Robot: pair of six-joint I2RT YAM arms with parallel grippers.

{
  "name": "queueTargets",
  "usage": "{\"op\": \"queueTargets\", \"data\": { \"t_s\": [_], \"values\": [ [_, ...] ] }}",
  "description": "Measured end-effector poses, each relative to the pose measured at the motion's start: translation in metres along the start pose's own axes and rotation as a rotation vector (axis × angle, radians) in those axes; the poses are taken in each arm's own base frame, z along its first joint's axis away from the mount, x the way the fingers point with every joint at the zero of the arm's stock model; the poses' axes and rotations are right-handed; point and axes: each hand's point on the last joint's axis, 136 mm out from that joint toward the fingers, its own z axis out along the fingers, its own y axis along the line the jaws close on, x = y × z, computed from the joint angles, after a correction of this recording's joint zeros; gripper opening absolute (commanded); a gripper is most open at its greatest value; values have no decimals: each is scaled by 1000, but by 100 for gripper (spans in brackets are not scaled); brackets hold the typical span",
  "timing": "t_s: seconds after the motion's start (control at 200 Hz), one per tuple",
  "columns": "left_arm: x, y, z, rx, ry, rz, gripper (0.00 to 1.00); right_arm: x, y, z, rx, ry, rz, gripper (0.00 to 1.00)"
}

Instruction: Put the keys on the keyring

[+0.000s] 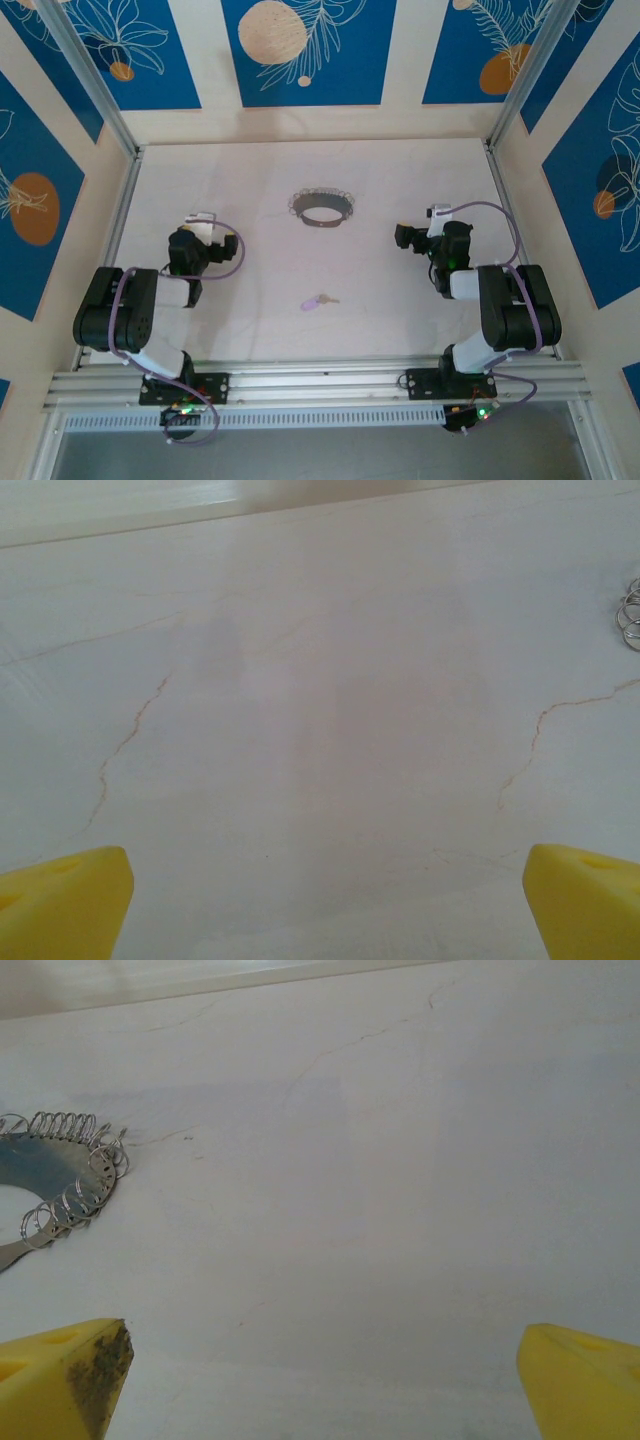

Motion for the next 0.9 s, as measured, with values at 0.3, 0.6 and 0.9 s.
{"op": "queueTargets", "data": {
  "t_s": [0.3, 0.6, 0.9],
  "values": [
    [-10, 1, -4, 1, 12, -1, 100, -15, 1, 2, 4, 47, 2, 89],
    [-37, 3, -12, -5, -4, -1, 100, -57, 24, -12, -49, 50, 14, 86],
    [-82, 8, -22, -26, -54, -93, 100, -73, 80, -12, -155, 141, 5, 84]
  ]
}}
